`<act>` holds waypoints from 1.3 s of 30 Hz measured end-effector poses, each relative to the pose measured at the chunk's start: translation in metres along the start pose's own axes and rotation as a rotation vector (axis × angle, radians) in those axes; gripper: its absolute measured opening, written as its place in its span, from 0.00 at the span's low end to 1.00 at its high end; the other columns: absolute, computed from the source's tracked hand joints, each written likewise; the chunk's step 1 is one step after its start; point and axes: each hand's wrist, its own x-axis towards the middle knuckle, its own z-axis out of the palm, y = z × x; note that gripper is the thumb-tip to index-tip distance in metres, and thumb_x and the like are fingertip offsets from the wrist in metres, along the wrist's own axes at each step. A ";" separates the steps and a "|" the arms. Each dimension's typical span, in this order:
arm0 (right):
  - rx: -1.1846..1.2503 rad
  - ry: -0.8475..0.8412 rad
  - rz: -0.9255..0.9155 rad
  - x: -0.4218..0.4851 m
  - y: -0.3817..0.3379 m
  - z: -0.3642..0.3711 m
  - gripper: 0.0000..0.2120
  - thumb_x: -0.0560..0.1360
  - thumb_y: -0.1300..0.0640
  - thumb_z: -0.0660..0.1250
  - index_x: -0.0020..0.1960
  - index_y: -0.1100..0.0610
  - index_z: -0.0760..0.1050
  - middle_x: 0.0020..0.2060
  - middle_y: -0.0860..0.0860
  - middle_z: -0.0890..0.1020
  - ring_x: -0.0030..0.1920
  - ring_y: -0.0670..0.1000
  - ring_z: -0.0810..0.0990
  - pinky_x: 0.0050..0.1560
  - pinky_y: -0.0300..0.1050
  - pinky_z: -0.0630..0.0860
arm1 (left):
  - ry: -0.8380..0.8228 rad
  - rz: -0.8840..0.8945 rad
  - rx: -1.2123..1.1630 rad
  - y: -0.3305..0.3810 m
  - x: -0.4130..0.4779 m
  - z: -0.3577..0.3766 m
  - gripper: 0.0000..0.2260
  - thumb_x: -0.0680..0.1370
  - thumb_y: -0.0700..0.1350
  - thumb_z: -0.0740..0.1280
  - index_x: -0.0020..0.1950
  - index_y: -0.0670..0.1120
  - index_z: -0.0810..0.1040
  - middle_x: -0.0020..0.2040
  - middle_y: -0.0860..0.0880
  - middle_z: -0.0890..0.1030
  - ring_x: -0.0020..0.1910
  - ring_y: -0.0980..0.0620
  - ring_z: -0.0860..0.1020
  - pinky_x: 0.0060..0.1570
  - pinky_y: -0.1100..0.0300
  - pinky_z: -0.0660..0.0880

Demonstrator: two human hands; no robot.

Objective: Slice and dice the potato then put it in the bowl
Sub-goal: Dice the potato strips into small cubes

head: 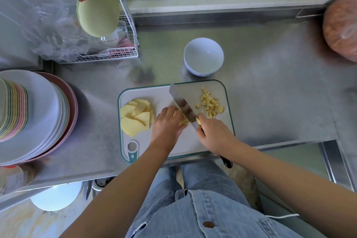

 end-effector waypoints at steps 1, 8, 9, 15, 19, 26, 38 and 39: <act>-0.005 0.002 -0.003 0.000 0.000 0.001 0.02 0.79 0.58 0.55 0.51 0.56 0.63 0.28 0.47 0.66 0.28 0.47 0.65 0.28 0.42 0.58 | 0.024 0.010 -0.019 -0.002 0.000 0.001 0.16 0.60 0.44 0.82 0.41 0.42 0.81 0.44 0.44 0.81 0.42 0.42 0.80 0.37 0.54 0.79; -0.025 0.005 0.037 0.001 -0.006 0.015 0.08 0.79 0.58 0.55 0.57 0.59 0.65 0.33 0.51 0.72 0.33 0.53 0.72 0.33 0.46 0.66 | 0.076 -0.002 -0.120 -0.005 -0.004 0.007 0.10 0.60 0.42 0.82 0.36 0.45 0.85 0.43 0.46 0.83 0.40 0.44 0.81 0.31 0.58 0.78; -0.028 0.007 0.041 0.002 -0.007 0.016 0.09 0.79 0.58 0.55 0.58 0.59 0.65 0.33 0.51 0.72 0.33 0.53 0.72 0.33 0.46 0.66 | 0.077 -0.003 -0.128 -0.005 -0.005 0.008 0.09 0.61 0.41 0.82 0.36 0.45 0.85 0.43 0.46 0.83 0.40 0.44 0.81 0.30 0.58 0.78; 0.040 0.058 0.091 0.007 -0.007 0.023 0.12 0.79 0.58 0.56 0.61 0.60 0.66 0.32 0.51 0.72 0.33 0.54 0.74 0.34 0.45 0.66 | 0.055 -0.016 -0.153 -0.007 -0.005 0.009 0.07 0.63 0.41 0.81 0.36 0.46 0.85 0.44 0.45 0.82 0.37 0.45 0.80 0.26 0.57 0.77; 0.151 0.085 0.122 0.010 0.002 0.019 0.08 0.79 0.59 0.57 0.55 0.62 0.68 0.28 0.50 0.70 0.31 0.56 0.73 0.33 0.46 0.63 | 0.057 -0.024 -0.168 -0.008 -0.005 0.007 0.06 0.64 0.42 0.80 0.34 0.47 0.84 0.44 0.46 0.81 0.37 0.46 0.80 0.26 0.57 0.77; 0.119 0.047 0.026 0.000 -0.001 0.001 0.03 0.78 0.59 0.56 0.48 0.58 0.65 0.26 0.50 0.68 0.27 0.49 0.67 0.28 0.44 0.58 | 0.058 -0.058 -0.189 -0.007 -0.004 0.007 0.06 0.64 0.41 0.80 0.35 0.45 0.84 0.38 0.47 0.78 0.35 0.45 0.78 0.27 0.57 0.76; 0.044 0.014 0.038 0.001 -0.008 0.016 0.02 0.79 0.58 0.55 0.49 0.57 0.64 0.29 0.48 0.68 0.32 0.53 0.70 0.30 0.44 0.61 | 0.027 -0.080 -0.207 -0.009 -0.003 0.008 0.06 0.63 0.43 0.80 0.35 0.45 0.85 0.36 0.46 0.78 0.34 0.44 0.77 0.27 0.55 0.76; 0.040 0.020 0.046 0.002 -0.008 0.018 0.04 0.79 0.58 0.56 0.51 0.58 0.65 0.30 0.49 0.69 0.33 0.53 0.71 0.32 0.44 0.63 | 0.026 -0.076 -0.208 -0.010 -0.003 0.008 0.06 0.63 0.43 0.80 0.35 0.45 0.85 0.36 0.46 0.78 0.34 0.44 0.77 0.27 0.55 0.76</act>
